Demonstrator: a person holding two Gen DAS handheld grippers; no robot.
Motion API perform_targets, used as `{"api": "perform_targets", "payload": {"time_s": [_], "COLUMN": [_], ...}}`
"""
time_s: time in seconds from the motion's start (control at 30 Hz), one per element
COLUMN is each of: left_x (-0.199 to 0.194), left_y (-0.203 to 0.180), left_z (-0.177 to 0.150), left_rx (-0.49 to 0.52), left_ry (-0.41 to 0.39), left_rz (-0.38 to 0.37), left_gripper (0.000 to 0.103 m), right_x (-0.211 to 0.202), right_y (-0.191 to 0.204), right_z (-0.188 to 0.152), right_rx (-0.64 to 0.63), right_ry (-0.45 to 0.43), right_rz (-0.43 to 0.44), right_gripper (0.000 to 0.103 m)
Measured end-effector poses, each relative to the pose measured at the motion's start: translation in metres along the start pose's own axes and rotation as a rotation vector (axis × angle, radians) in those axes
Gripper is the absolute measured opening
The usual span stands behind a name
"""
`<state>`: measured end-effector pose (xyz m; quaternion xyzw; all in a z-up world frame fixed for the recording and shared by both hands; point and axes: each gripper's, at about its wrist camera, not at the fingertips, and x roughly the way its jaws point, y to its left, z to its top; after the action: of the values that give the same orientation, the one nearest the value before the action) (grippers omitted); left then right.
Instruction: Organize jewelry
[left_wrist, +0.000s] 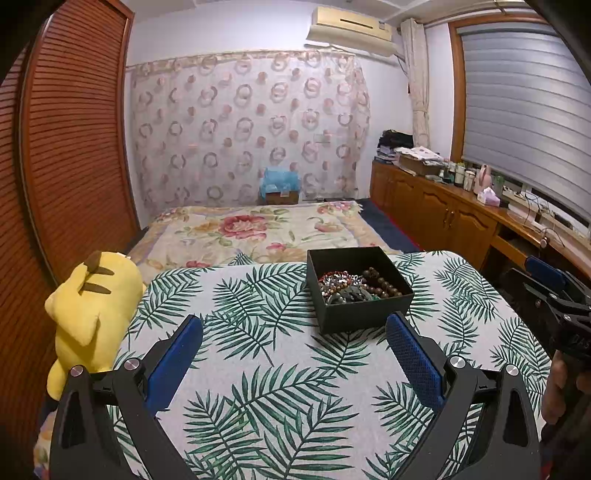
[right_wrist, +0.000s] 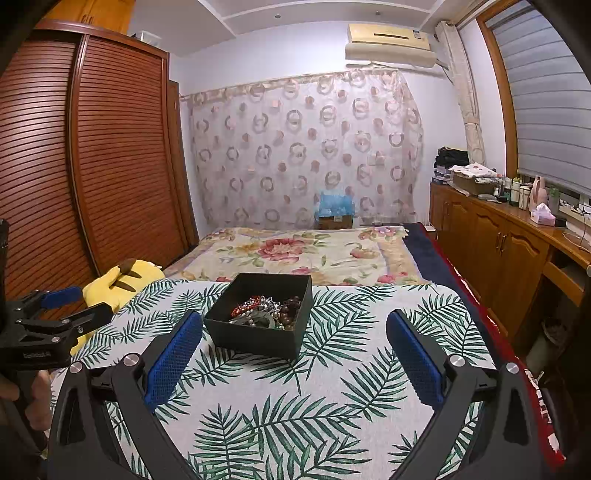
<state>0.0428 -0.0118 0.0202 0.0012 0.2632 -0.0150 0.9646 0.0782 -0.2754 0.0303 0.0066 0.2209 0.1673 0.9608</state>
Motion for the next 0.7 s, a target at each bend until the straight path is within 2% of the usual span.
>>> {"api": "perform_targets", "payload": {"time_s": [0.7], "left_x": [-0.0055], "left_y": [-0.0016], "left_z": [0.0052], "left_rx": [0.008], "left_ry": [-0.015], "left_rz": [0.002], "left_gripper": [0.095], "right_x": [0.0006], "right_y": [-0.0004], "right_z": [-0.0013], "right_rx": [0.002], "right_ry": [-0.001], "right_rz": [0.002], "right_gripper": [0.1]}}
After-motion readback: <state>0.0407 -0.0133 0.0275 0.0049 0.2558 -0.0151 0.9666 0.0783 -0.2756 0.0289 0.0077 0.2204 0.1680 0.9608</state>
